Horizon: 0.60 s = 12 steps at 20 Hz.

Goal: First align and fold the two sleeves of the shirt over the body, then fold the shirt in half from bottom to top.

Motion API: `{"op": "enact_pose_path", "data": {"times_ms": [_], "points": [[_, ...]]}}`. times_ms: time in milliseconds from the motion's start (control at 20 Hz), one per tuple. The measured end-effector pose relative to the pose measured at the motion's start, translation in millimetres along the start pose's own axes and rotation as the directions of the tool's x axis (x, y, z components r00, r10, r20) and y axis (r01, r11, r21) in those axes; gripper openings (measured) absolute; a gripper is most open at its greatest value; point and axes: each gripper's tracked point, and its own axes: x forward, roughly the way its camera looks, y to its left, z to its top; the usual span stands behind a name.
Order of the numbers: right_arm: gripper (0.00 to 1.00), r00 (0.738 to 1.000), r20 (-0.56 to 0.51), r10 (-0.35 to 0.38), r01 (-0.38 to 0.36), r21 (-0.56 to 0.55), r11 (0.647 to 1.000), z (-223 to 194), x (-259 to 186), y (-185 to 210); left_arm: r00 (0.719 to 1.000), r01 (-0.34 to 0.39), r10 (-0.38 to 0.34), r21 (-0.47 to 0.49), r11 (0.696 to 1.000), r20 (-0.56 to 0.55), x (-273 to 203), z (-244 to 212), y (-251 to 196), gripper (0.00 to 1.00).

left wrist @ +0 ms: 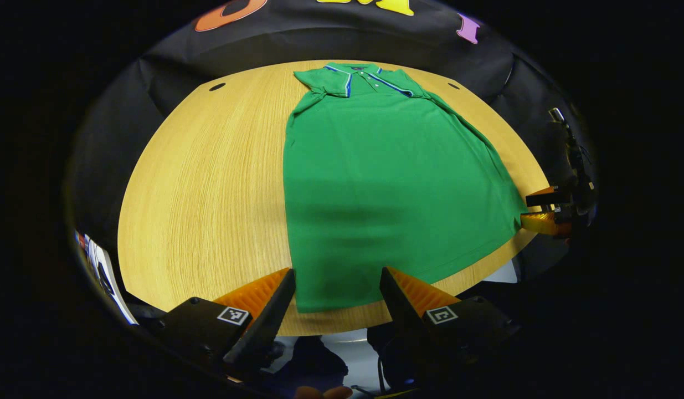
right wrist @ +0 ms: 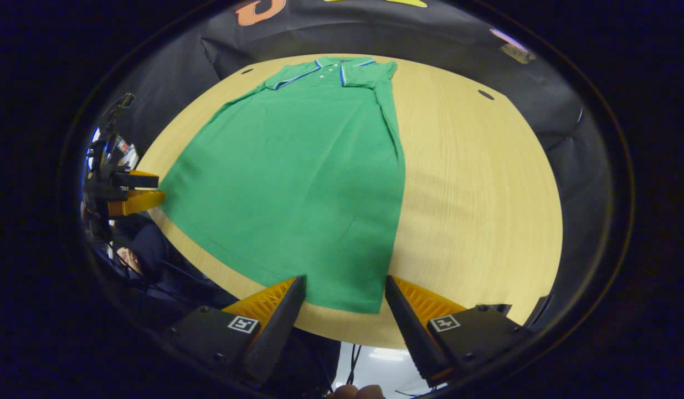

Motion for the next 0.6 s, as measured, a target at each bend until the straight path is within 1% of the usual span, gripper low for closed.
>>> {"op": "enact_pose_path", "data": {"times_ms": [50,150,200,250,400,450,500,550,600], "points": [[0.96,1.0,-0.004,-0.004,0.004,0.002,1.0,-0.1,-2.2,0.0,1.0,-0.001,0.001,0.007,1.0,-0.006,2.6,-0.9,-0.6,1.0],[0.95,1.0,-0.003,-0.009,0.009,-0.006,1.0,0.6,0.1,-0.7,1.0,-0.015,0.015,0.012,1.0,-0.024,7.5,-6.6,3.2,1.0],[0.93,1.0,-0.007,-0.017,0.017,-0.015,1.0,0.3,-0.4,-1.7,1.0,-0.018,0.018,0.014,1.0,-0.014,8.3,-4.8,3.8,1.0],[0.95,0.999,-0.009,-0.038,0.038,-0.04,0.998,0.2,-1.5,-4.9,0.999,-0.022,0.022,0.01,1.0,-0.024,10.4,-6.5,3.7,1.0],[0.92,0.999,-0.012,-0.036,0.035,-0.057,0.998,1.8,0.1,-2.0,0.999,-0.039,0.039,-0.004,0.999,0.001,11.8,-4.8,-2.5,1.0],[0.67,0.999,-0.004,-0.036,0.036,-0.065,0.997,5.0,0.9,-0.4,0.999,-0.036,0.036,0.002,0.999,0.007,13.0,-2.2,-8.9,1.0],[0.43,0.999,0.001,-0.039,0.039,-0.06,0.997,4.4,1.1,1.7,0.999,-0.03,0.03,0.013,0.999,0.013,13.1,-1.2,-16.7,0.85],[0.18,0.999,-0.002,-0.046,0.046,-0.061,0.997,4.0,1.0,2.6,0.999,-0.028,0.027,0.027,0.999,0.022,13.5,1.3,-24.4,0.62],[0.13,0.999,-0.014,-0.052,0.051,-0.062,0.997,4.0,0.2,1.2,0.999,-0.036,0.035,0.05,0.998,0.024,15.1,3.1,-27.8,0.4]]}}
